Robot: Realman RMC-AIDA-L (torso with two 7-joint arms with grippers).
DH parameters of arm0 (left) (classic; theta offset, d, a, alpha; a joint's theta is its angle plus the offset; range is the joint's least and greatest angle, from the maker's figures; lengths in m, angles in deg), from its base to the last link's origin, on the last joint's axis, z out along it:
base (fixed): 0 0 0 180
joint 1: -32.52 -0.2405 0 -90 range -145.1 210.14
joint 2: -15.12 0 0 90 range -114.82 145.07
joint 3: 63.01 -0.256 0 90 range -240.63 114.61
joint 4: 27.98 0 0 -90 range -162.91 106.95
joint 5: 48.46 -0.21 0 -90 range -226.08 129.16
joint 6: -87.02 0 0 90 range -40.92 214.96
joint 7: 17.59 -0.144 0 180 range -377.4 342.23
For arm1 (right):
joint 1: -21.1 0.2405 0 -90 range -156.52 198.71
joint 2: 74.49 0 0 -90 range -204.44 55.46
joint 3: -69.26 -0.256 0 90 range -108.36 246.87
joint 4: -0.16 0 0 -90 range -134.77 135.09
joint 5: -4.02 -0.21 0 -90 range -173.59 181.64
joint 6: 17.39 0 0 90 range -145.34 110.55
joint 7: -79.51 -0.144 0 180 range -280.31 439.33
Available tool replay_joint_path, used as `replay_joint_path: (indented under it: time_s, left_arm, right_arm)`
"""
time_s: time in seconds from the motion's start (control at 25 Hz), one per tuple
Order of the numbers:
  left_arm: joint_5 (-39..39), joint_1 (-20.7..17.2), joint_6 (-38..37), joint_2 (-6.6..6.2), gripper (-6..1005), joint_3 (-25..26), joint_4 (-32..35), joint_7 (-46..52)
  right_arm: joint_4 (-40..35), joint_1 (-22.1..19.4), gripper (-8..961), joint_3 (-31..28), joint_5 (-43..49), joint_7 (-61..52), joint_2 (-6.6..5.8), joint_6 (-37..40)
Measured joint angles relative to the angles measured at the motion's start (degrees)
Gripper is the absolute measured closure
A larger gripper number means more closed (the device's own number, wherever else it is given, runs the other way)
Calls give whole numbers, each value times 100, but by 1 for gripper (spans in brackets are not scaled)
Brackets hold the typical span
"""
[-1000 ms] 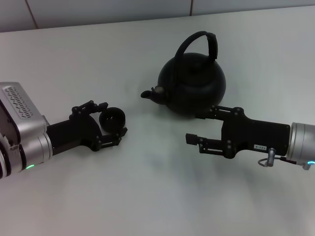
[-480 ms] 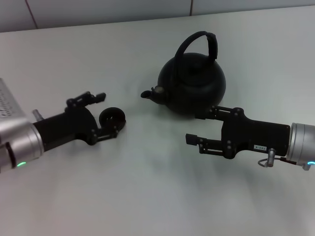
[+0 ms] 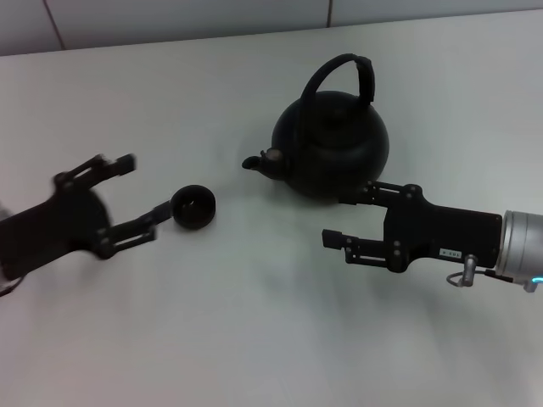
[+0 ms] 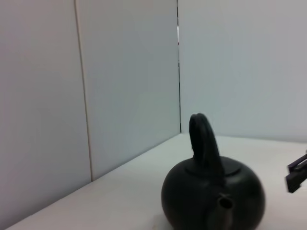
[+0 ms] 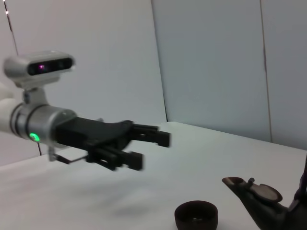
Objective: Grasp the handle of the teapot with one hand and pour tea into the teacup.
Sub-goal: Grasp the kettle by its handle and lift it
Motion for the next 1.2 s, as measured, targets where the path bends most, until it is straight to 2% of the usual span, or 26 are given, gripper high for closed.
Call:
replay_joint_path:
  time_s: [0.08, 0.12, 0.16, 0.24, 0.28, 0.32, 0.44, 0.48, 0.56, 0.64, 0.84, 1.08, 1.2]
  left_arm:
    - [17, -283, -378, -81, 150, 26, 234, 168]
    - [17, -283, -378, -81, 150, 26, 234, 168]
    - [30, -541, -756, -204, 150, 96, 369, 291]
    - [32, -692, -1025, -321, 151, 219, 384, 350]
    - [32, -692, -1025, -321, 151, 219, 384, 350]
    - [33, -809, -1247, -407, 151, 347, 384, 378]
    - [33, -809, -1247, -407, 151, 347, 384, 378]
    - [31, -1027, -1615, -554, 151, 609, 396, 360]
    - [-9, -1127, -1771, -659, 152, 649, 404, 320]
    - [-37, -1161, -1817, -687, 152, 628, 406, 276]
    - [-220, -1219, -1701, -659, 152, 661, 410, -45]
    - [-554, -1246, -1306, -639, 152, 659, 409, -193]
    - [-834, -1260, -952, -586, 152, 648, 394, -360]
  right_arm:
    - [-5, 0, 244, -2, 0, 0, 0, 0]
    - [-6, 0, 243, -2, 0, 0, 0, 0]
    - [-7, -1, 243, -3, 0, 0, 0, -1]
    - [-7, 1, 243, -4, 0, 1, 0, -14]
    - [-7, 5, 243, -4, 0, 6, 0, -40]
    - [-7, 5, 243, -4, 0, 6, 0, -40]
    - [-7, 12, 244, -4, 0, 29, 0, -48]
    - [-7, 14, 244, -4, 0, 33, 0, -37]
    - [-7, 15, 243, -4, 0, 33, 0, -18]
    - [-7, 16, 243, -4, 0, 33, 0, -14]
    - [-7, 17, 244, -3, 0, 37, 0, -24]
    - [-7, 17, 244, -4, 0, 38, 0, -48]
    - [-7, 17, 243, -4, 0, 40, 0, -56]
